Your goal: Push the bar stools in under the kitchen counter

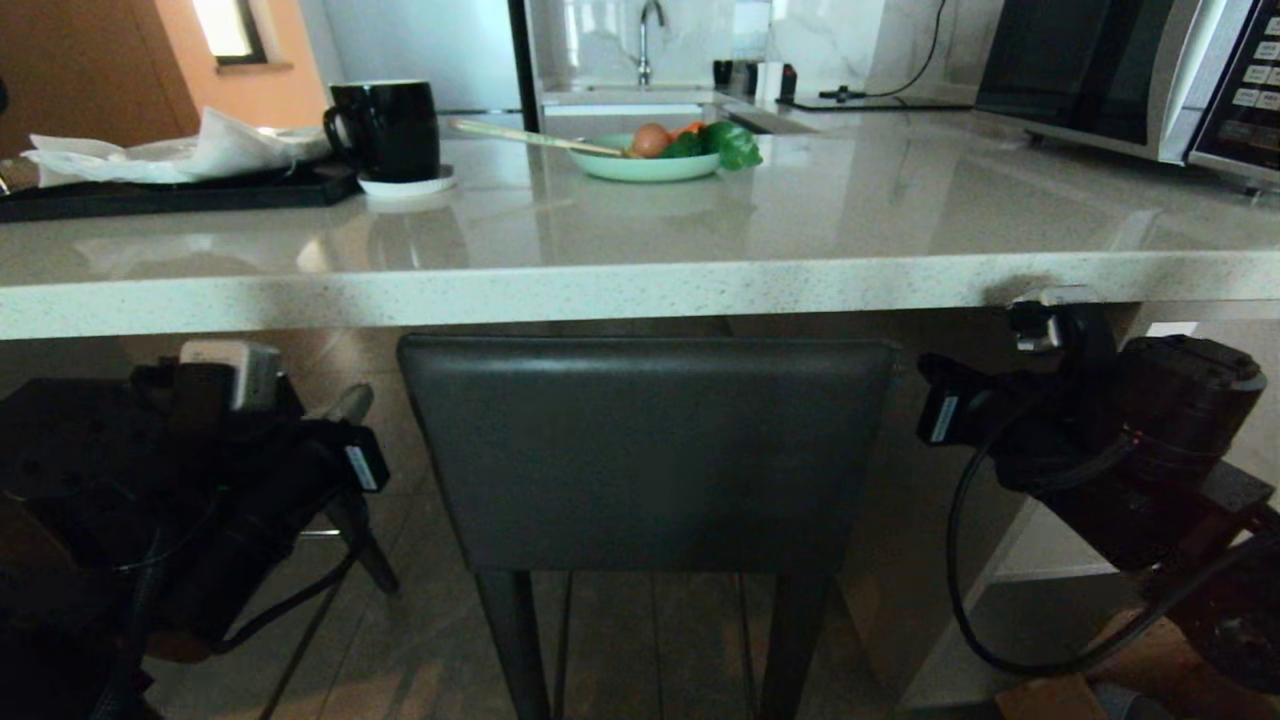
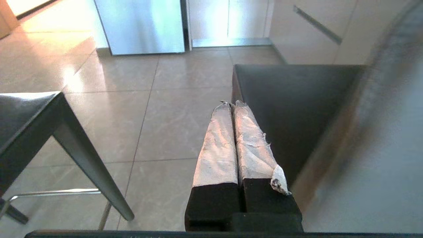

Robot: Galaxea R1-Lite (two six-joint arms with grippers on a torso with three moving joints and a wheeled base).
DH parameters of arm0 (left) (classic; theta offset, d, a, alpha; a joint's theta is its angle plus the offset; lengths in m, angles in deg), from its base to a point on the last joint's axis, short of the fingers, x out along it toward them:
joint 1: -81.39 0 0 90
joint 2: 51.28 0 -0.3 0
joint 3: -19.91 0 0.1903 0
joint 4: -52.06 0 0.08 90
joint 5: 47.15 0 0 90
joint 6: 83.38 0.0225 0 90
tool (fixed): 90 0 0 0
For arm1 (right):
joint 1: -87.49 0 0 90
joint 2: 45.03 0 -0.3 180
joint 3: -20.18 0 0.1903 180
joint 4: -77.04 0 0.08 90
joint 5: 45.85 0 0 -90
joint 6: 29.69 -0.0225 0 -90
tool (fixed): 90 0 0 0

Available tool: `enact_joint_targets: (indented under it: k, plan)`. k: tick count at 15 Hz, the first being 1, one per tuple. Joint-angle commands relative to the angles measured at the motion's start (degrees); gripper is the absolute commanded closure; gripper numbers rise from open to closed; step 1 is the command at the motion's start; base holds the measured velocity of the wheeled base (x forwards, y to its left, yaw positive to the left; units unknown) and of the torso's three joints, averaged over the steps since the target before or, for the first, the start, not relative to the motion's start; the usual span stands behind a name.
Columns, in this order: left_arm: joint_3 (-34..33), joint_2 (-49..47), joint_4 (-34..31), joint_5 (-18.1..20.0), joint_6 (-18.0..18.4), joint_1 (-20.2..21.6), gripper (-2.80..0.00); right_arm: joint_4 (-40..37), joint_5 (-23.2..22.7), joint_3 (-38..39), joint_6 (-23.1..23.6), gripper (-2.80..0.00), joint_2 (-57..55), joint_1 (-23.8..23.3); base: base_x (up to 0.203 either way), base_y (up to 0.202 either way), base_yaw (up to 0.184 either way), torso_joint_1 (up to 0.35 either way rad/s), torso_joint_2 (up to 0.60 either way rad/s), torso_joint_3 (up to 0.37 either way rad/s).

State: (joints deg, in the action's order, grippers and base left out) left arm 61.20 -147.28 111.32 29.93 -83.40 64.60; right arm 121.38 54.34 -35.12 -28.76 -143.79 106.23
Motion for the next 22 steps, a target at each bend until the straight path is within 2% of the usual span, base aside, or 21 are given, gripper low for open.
enact_joint_targets:
  k: [1,3,5,7,9,12,14,17,21,22]
  plan:
    - [-1.75,6.46,-0.88,-0.19,-0.05,-0.81,0.0,0.33,0.13,3.46,0.1,0.0,5.75,0.58,0.0,0.0,0.0,0.0,0.0,0.0]
    - [-2.3,14.14,-6.19,-0.44,-0.09,-2.19,0.0,0.02,0.29,6.88,0.3,0.0,11.35,1.37,0.0,0.0,0.0,0.0,0.0,0.0]
    - [-1.8,23.38,-15.0,-0.64,-0.13,-2.66,0.0,-2.62,0.45,8.76,0.67,0.0,18.62,1.47,0.0,0.0,0.0,0.0,0.0,0.0]
    - [0.19,33.35,-26.67,-1.58,-0.29,-2.04,0.0,-9.81,0.6,8.84,0.8,0.0,27.76,1.0,0.0,0.0,0.0,0.0,0.0,0.0]
    - [2.74,42.77,-38.21,-2.84,-0.75,1.61,0.0,-18.28,0.73,8.3,0.94,0.0,36.47,-2.25,0.0,0.0,0.0,0.0,0.0,0.0]
    - [4.35,54.13,-47.24,-3.51,-1.04,8.67,0.0,-27.37,0.76,8.93,1.08,0.0,48.22,-11.12,0.0,0.0,0.0,0.0,0.0,0.0]
    - [5.49,60.91,-53.95,-3.47,-0.82,11.32,0.0,-33.86,0.41,9.31,3.22,0.0,56.41,-15.56,0.0,0.0,0.0,0.0,0.0,0.0]
    - [7.46,69.44,-62.06,-3.35,-0.28,14.61,0.0,-47.22,-1.69,6.85,9.36,0.0,67.32,-17.93,0.0,0.0,0.0,0.0,0.0,0.0]
    - [3.27,80.07,-68.65,-1.4,0.14,15.58,0.0,-61.37,-3.55,6.88,10.4,0.0,80.54,-20.17,0.0,0.0,0.0,0.0,0.0,0.0]
    - [0.6,83.98,-70.61,0.83,0.78,15.79,0.0,-64.37,-4.31,8.12,10.48,0.0,83.86,-20.37,0.0,0.0,0.0,0.0,0.0,0.0]
